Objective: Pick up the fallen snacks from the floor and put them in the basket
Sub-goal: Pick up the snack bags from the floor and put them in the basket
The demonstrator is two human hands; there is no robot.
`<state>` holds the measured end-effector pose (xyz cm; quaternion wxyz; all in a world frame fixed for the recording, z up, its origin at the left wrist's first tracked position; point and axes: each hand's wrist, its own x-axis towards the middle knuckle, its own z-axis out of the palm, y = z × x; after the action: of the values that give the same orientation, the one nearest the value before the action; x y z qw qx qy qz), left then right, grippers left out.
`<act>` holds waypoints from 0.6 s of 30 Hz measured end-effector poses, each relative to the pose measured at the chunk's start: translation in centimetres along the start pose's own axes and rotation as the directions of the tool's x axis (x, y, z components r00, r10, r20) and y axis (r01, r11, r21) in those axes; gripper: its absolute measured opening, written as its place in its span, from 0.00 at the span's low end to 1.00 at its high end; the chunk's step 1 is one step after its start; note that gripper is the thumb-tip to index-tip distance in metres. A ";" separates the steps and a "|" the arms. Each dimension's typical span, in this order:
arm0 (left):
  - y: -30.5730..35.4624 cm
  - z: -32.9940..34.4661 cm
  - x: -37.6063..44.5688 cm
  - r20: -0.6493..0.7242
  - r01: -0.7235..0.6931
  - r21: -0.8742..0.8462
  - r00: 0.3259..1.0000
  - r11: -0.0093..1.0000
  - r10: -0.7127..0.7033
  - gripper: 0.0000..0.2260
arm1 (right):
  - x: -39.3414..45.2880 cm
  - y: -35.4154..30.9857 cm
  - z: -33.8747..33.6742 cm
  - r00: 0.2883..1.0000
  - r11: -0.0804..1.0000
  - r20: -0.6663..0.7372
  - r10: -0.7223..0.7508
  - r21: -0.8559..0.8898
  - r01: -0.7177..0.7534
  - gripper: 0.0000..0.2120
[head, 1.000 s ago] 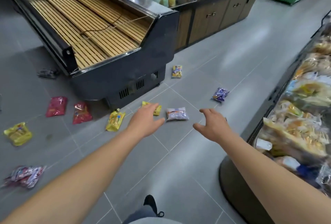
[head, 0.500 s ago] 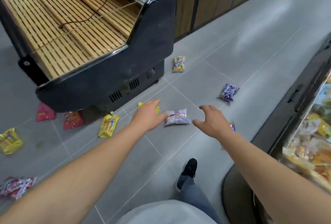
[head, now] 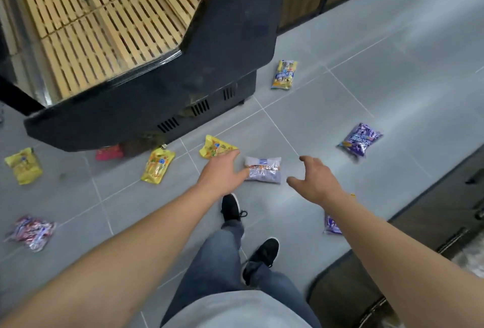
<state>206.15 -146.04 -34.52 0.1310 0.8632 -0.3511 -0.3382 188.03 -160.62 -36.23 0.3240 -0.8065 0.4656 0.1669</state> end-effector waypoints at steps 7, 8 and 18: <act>-0.4 0.3 9.2 0.075 0.063 -0.120 0.996 0.991 -0.055 0.22 | 9.0 -0.8 -1.1 0.993 0.995 0.065 0.096 -0.036 -0.094 0.35; -0.7 0.5 10.8 0.092 0.075 -0.139 0.994 0.987 -0.063 0.21 | 10.5 -1.0 -1.0 0.990 0.993 0.079 0.114 -0.041 -0.111 0.34; -3.0 4.2 22.2 0.217 0.299 -0.188 0.942 0.936 -0.258 0.28 | 22.9 -1.5 2.1 0.961 0.988 0.236 0.143 0.024 -0.153 0.32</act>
<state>216.55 -159.24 -49.94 0.1415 0.8487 -0.1964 -0.4703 201.04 -173.40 -50.33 0.3797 -0.7372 0.4867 0.2746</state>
